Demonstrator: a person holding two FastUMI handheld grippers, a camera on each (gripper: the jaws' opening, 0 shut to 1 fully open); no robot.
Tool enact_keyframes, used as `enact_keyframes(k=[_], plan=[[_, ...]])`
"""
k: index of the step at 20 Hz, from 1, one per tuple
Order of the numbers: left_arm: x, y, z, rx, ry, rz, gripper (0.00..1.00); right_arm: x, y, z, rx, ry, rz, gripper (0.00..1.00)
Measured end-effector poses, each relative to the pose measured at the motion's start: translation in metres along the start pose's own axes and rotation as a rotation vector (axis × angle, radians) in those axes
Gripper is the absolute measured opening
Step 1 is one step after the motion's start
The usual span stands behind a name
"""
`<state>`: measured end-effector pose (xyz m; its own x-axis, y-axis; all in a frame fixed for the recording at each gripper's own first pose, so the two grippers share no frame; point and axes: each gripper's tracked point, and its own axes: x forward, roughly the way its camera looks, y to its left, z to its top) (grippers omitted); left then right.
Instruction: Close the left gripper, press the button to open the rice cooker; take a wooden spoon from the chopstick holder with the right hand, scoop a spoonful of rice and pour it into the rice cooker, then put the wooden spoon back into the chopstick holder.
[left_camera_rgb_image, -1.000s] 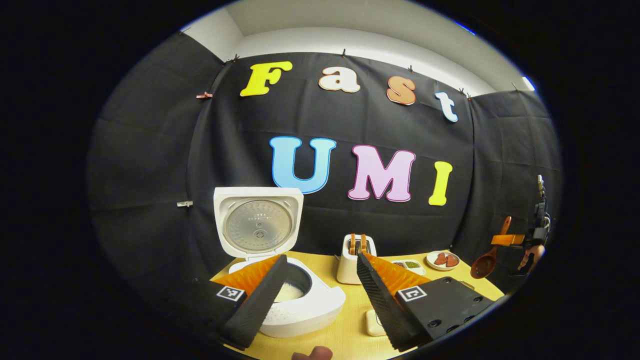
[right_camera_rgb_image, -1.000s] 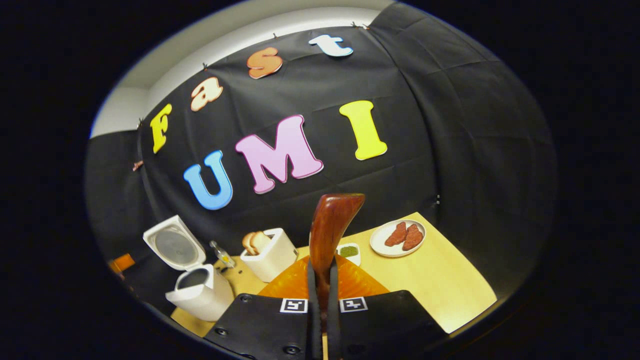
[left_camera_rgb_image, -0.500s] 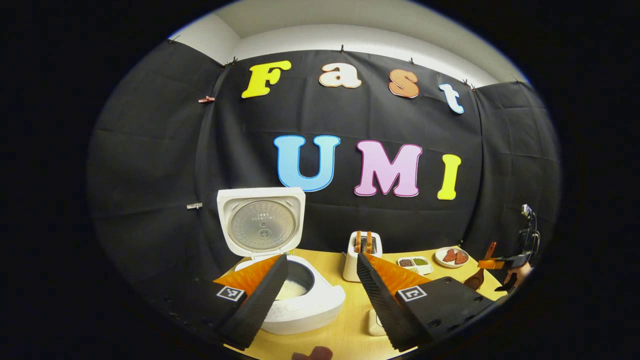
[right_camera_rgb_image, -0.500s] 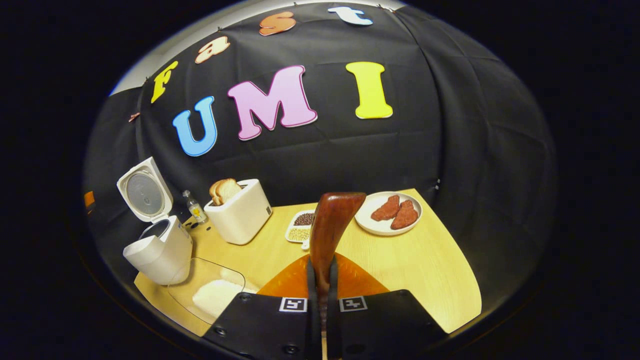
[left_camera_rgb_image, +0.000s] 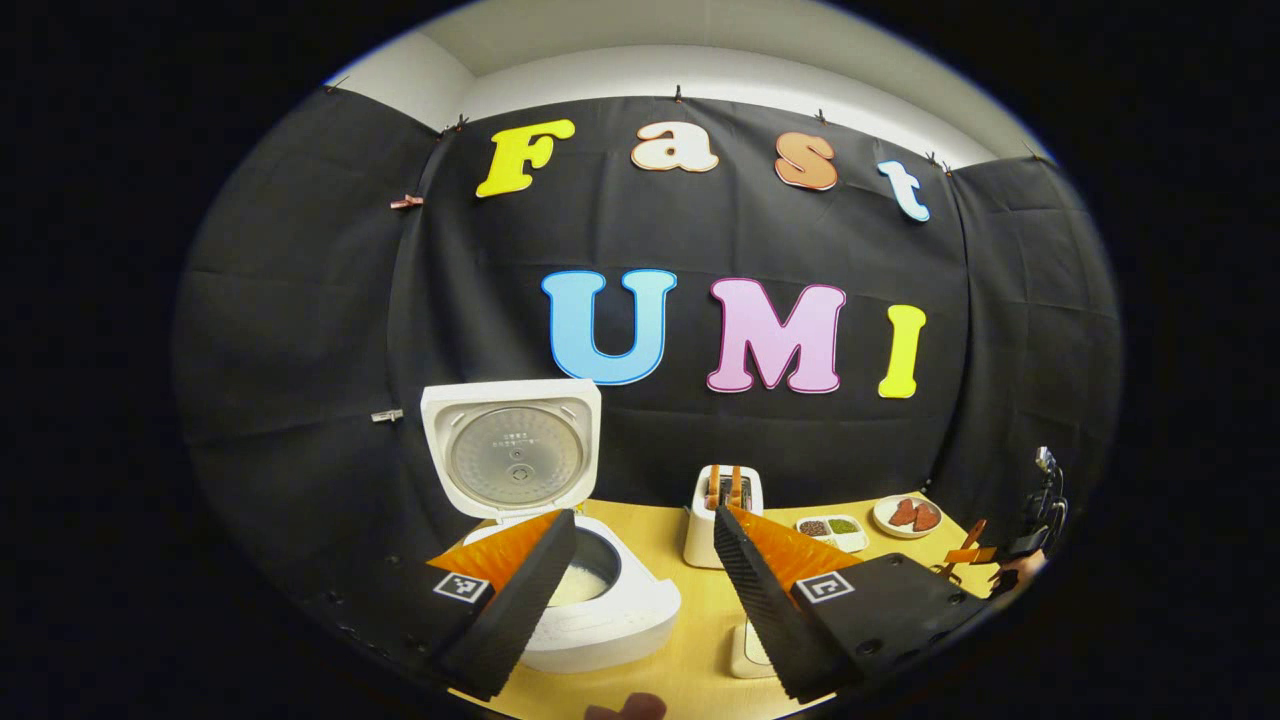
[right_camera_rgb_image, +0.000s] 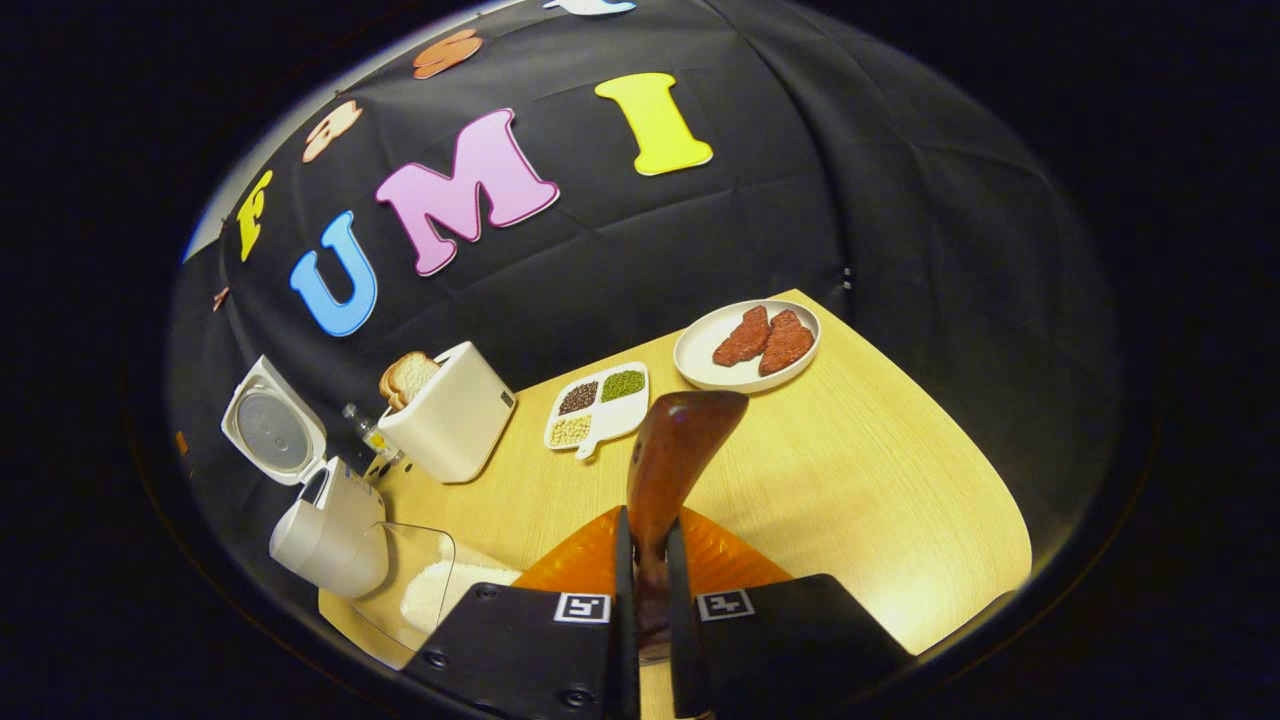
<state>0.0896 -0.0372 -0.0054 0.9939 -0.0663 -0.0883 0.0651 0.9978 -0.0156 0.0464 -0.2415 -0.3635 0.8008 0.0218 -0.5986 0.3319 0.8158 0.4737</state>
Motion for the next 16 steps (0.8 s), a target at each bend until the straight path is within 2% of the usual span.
enact_keyframes(k=[2, 4, 7, 9, 11, 16], plan=[[0.003, -0.004, 0.003, 0.006, -0.005, -0.015, 0.95, -0.009, -0.01, 0.0, 0.003, 0.0, -0.041, 0.4], [0.005, -0.008, 0.006, 0.017, -0.012, -0.032, 0.95, -0.022, -0.011, 0.007, -0.018, -0.035, -0.067, 0.48], [0.01, -0.008, 0.013, 0.026, -0.024, -0.049, 0.95, -0.05, -0.007, 0.026, -0.058, -0.103, -0.096, 0.8], [0.013, -0.007, 0.02, 0.033, -0.039, -0.059, 0.96, -0.072, 0.001, 0.039, -0.085, -0.158, -0.113, 0.87], [0.02, -0.005, 0.027, 0.025, -0.043, -0.073, 0.95, -0.094, 0.012, 0.054, -0.111, -0.215, -0.13, 0.98], [0.042, 0.02, 0.066, 0.04, -0.102, -0.065, 0.95, -0.147, 0.056, 0.086, -0.204, -0.326, -0.135, 0.98]])
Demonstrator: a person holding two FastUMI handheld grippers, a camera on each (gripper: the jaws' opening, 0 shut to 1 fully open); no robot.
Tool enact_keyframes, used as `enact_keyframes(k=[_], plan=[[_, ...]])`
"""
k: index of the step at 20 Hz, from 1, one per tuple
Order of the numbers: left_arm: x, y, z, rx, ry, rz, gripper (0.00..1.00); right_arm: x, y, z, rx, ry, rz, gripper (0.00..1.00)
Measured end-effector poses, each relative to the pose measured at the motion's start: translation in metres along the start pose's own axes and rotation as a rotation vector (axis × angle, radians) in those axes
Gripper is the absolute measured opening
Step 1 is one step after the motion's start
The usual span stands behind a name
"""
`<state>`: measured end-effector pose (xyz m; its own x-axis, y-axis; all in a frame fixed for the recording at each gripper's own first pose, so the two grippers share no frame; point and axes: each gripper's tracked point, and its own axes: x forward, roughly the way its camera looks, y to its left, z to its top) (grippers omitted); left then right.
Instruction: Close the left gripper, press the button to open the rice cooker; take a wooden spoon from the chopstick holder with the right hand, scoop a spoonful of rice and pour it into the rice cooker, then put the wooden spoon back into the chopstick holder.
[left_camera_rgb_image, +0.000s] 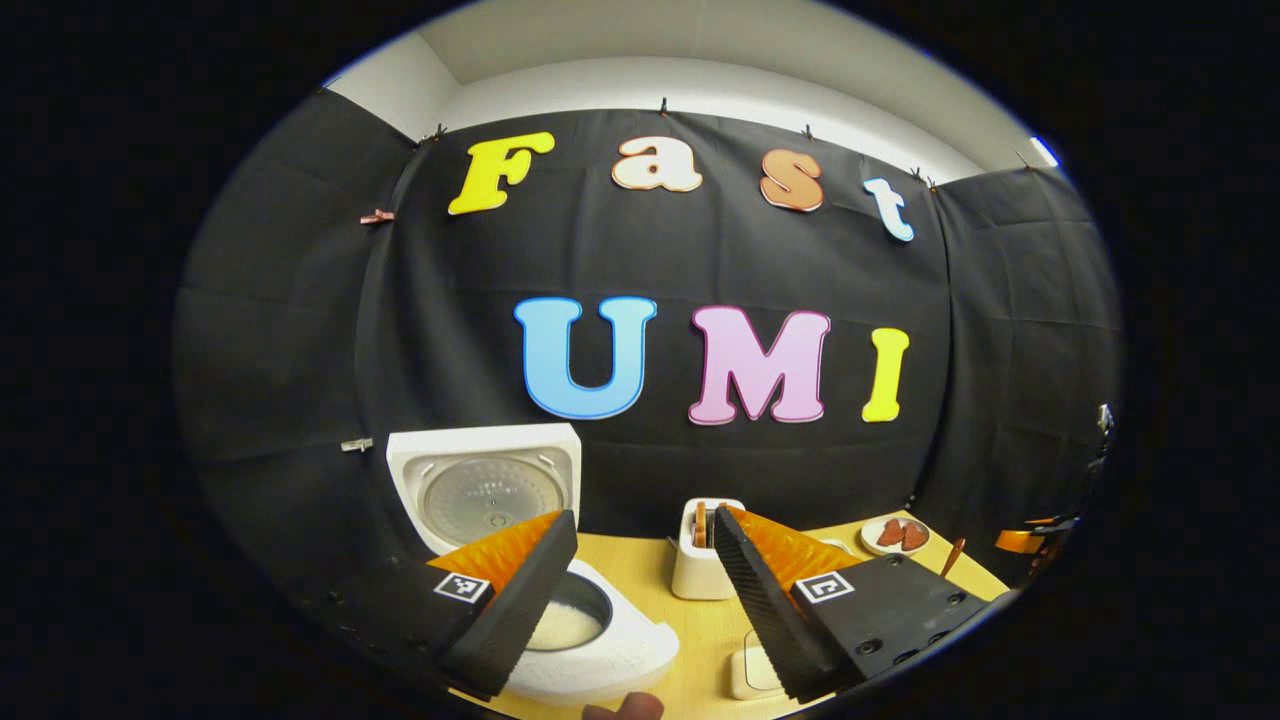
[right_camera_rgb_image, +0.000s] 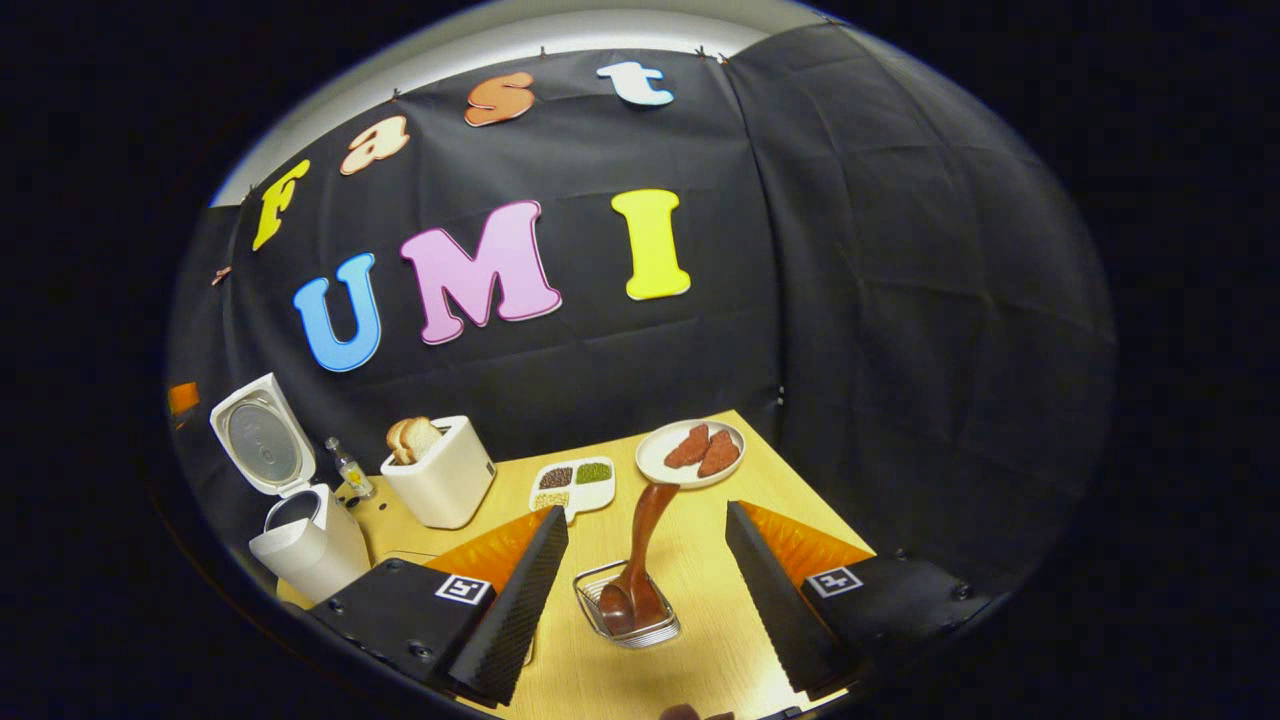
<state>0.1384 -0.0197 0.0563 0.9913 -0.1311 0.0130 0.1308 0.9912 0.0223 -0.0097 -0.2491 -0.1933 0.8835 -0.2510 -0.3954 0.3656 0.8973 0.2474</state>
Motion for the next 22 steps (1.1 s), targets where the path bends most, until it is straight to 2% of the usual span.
enact_keyframes(k=[3, 5, 9, 11, 16, 22], plan=[[0.022, 0.025, 0.023, 0.043, -0.043, 0.021, 0.95, -0.022, 0.025, 0.023, 0.001, -0.038, 0.02, 0.98], [0.039, 0.041, 0.037, 0.067, -0.065, 0.033, 0.95, -0.035, 0.051, 0.032, 0.015, -0.05, 0.064, 0.98], [0.074, 0.078, 0.058, 0.095, -0.101, 0.086, 0.95, -0.052, 0.079, 0.037, -0.072, -0.072, 0.095, 0.98], [0.093, 0.094, 0.064, 0.071, -0.107, 0.111, 0.95, -0.056, 0.093, 0.048, -0.088, -0.069, 0.118, 0.98], [0.15, 0.143, 0.058, -0.024, -0.07, 0.193, 0.94, -0.065, 0.117, 0.058, -0.059, -0.082, 0.132, 0.98], [0.215, 0.189, 0.03, 0.063, -0.027, 0.263, 0.94, -0.07, 0.129, 0.052, -0.038, -0.064, 0.099, 0.98]])
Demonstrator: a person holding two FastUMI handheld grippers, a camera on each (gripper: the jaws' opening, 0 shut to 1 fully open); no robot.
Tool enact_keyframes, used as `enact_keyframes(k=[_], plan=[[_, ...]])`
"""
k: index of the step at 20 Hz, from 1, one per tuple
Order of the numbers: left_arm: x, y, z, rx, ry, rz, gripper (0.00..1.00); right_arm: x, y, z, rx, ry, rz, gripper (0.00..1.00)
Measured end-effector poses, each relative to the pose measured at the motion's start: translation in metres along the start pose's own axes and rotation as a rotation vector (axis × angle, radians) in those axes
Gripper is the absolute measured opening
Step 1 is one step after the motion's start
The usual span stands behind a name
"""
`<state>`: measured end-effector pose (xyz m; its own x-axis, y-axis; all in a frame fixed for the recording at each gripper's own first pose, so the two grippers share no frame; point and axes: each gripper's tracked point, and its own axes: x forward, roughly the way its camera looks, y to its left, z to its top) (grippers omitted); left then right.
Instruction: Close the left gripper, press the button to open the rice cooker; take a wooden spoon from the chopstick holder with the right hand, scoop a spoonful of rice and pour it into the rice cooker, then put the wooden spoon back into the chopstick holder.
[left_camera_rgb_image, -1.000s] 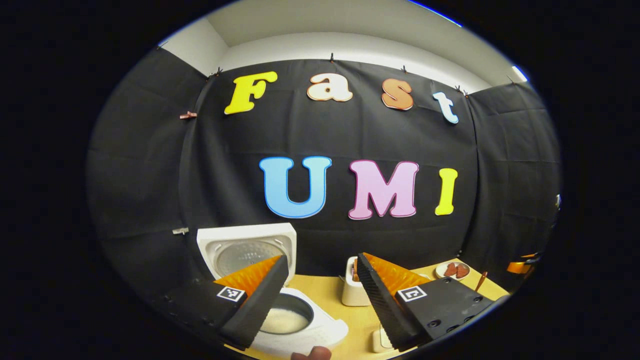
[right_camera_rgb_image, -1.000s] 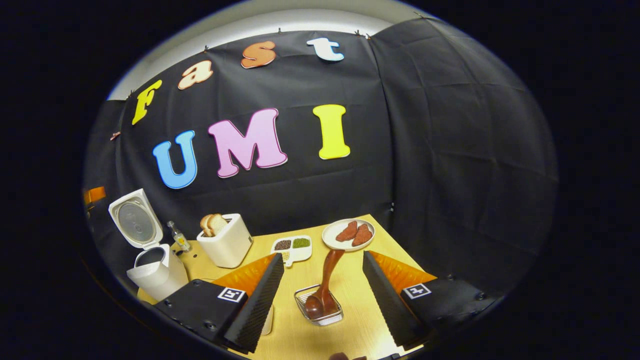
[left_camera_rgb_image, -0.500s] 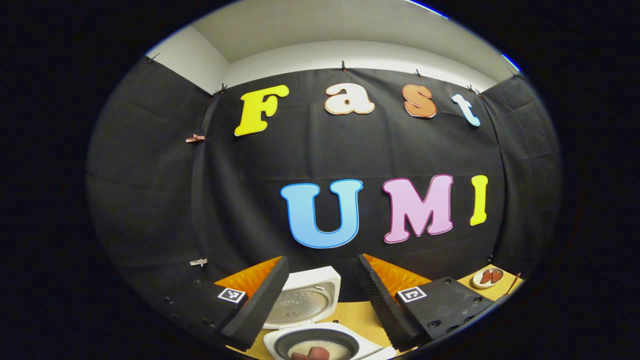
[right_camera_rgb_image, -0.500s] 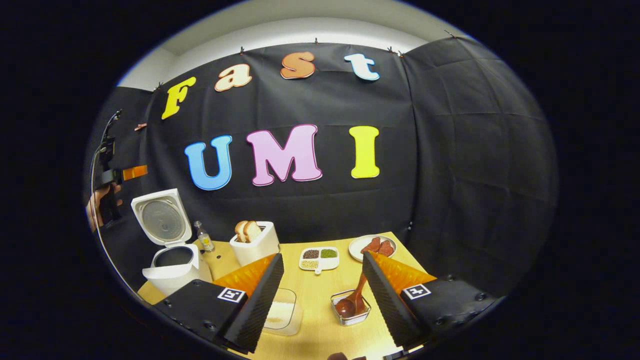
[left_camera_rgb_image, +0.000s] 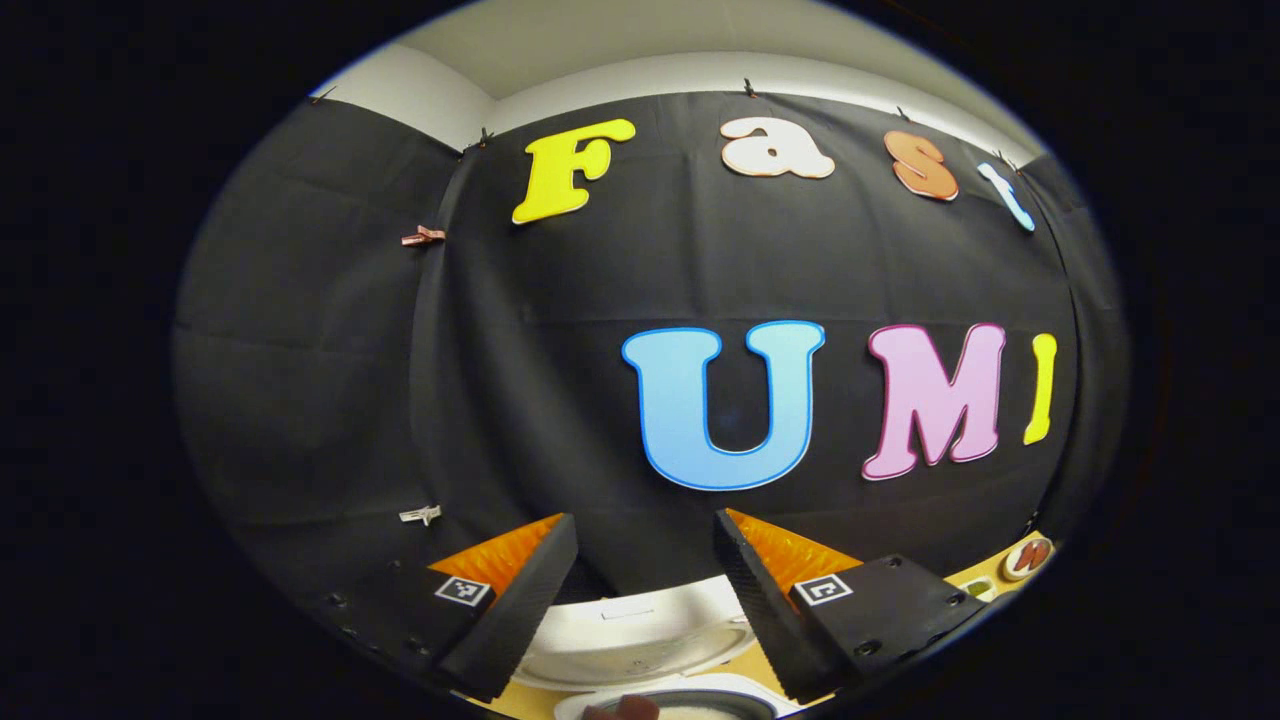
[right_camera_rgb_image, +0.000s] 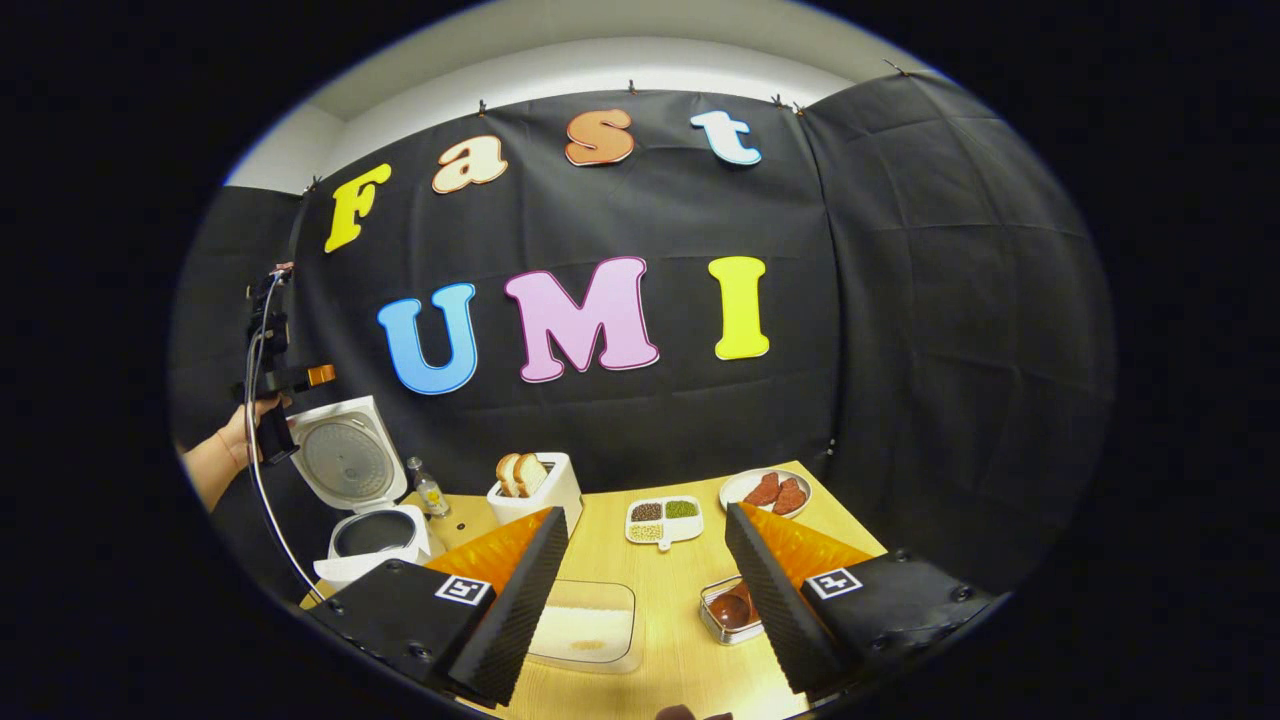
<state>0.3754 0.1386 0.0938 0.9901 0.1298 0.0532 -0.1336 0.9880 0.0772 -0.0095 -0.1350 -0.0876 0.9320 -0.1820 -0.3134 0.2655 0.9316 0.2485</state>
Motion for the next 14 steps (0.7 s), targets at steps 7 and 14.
enact_keyframes(k=[7, 14], plan=[[0.037, 0.006, -0.051, -0.042, 0.115, 0.044, 0.96, -0.003, 0.006, -0.011, -0.002, 0.039, -0.018, 0.98], [-0.025, -0.017, -0.071, -0.107, 0.234, 0.038, 1.0, 0.006, 0.002, 0.012, -0.019, 0.024, 0.009, 0.98]])
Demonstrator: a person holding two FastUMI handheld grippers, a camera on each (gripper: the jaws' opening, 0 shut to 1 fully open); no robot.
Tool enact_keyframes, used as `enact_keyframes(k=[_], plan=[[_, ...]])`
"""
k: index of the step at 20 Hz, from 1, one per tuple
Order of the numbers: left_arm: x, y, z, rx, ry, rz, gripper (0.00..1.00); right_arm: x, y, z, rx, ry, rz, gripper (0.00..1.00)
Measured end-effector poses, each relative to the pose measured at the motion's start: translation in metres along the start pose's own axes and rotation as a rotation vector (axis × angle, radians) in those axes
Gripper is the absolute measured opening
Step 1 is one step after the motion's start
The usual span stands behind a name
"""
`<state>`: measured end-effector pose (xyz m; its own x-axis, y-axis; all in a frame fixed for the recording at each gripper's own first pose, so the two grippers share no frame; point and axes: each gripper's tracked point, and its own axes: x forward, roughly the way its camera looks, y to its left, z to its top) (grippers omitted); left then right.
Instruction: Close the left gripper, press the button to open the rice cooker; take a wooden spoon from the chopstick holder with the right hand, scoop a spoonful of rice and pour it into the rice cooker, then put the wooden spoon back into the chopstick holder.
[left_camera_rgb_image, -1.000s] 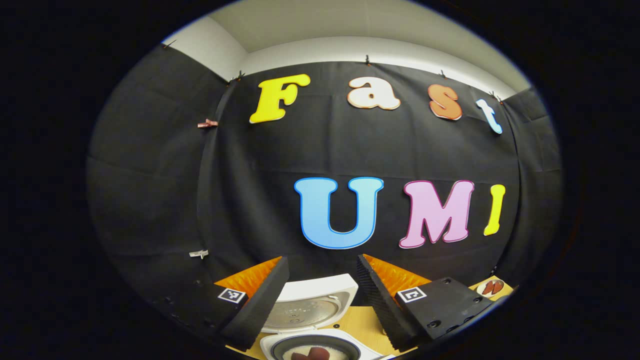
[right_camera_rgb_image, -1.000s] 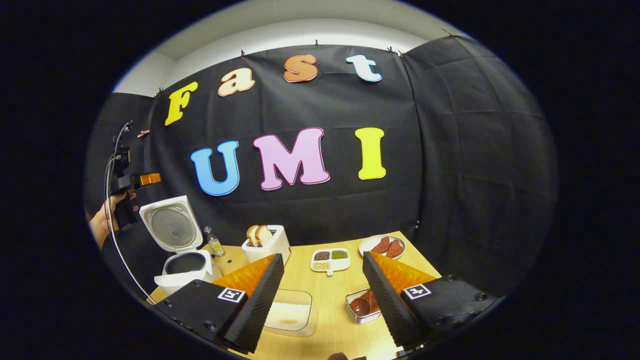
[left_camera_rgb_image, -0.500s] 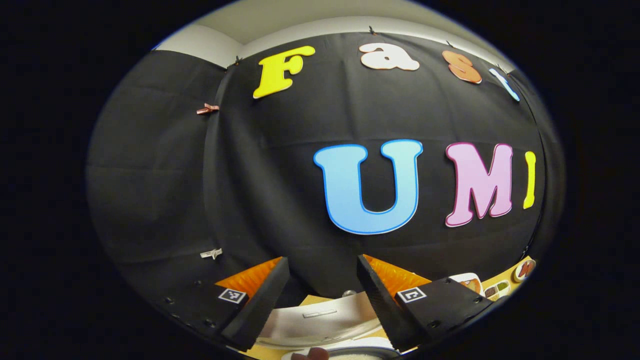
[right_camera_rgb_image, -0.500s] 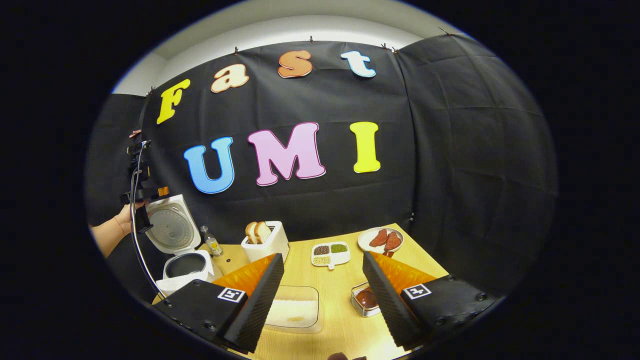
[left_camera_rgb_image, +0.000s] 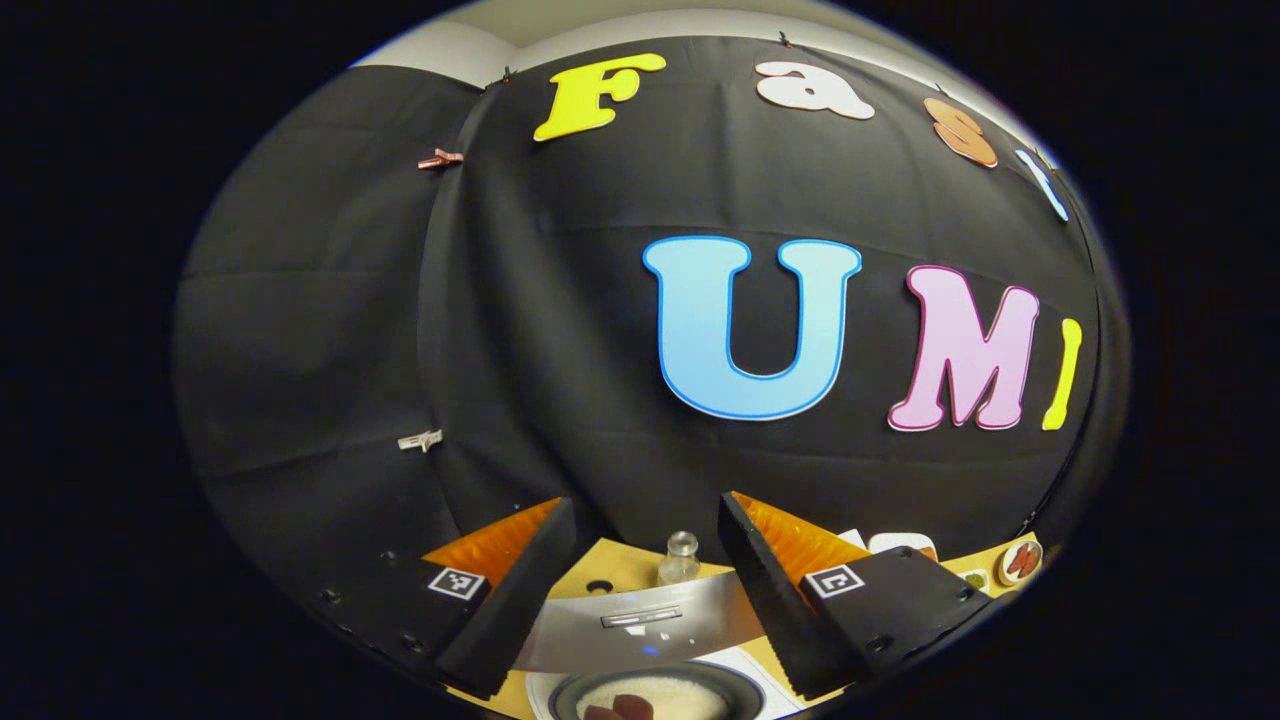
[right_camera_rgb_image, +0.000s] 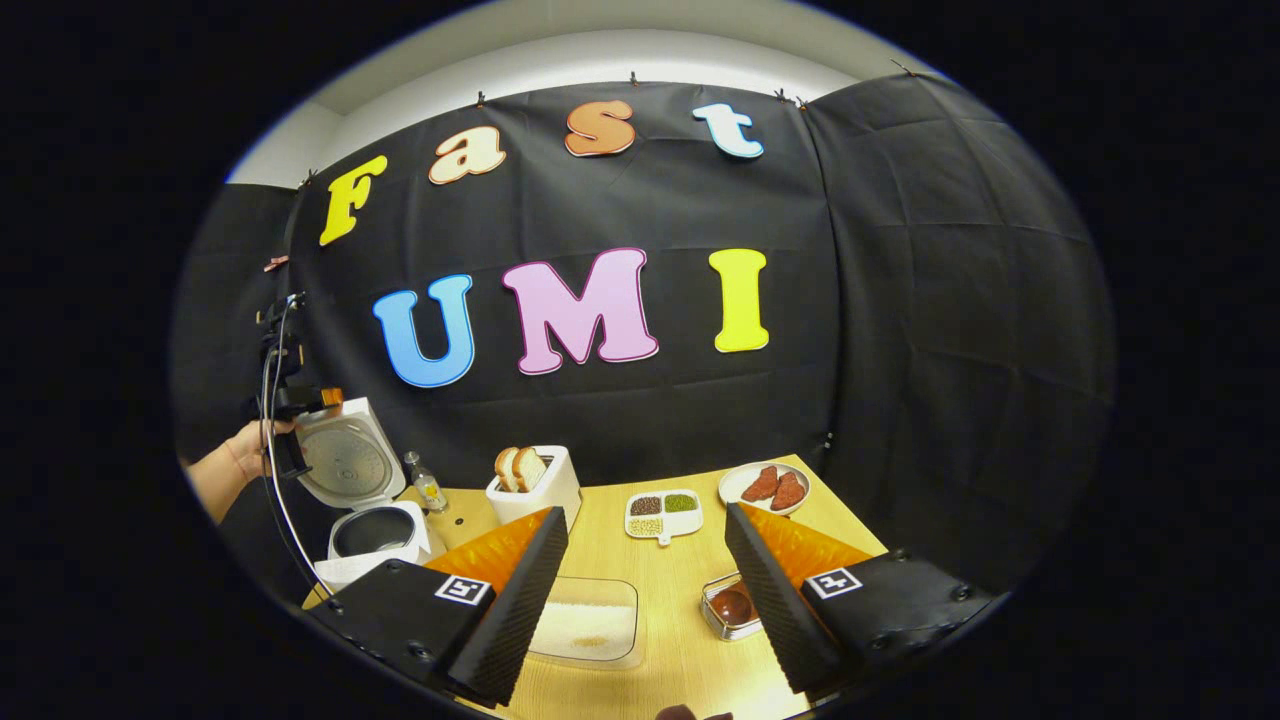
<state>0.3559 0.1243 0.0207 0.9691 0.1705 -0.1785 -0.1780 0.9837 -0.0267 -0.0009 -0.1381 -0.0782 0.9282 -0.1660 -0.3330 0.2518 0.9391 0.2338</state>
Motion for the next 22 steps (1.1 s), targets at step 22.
enact_keyframes(k=[22], plan=[[-0.123, -0.041, -0.205, 0.049, 0.27, 0.036, 0.98, -0.026, -0.008, -0.009, -0.061, 0.032, 0.133, 0.98]])
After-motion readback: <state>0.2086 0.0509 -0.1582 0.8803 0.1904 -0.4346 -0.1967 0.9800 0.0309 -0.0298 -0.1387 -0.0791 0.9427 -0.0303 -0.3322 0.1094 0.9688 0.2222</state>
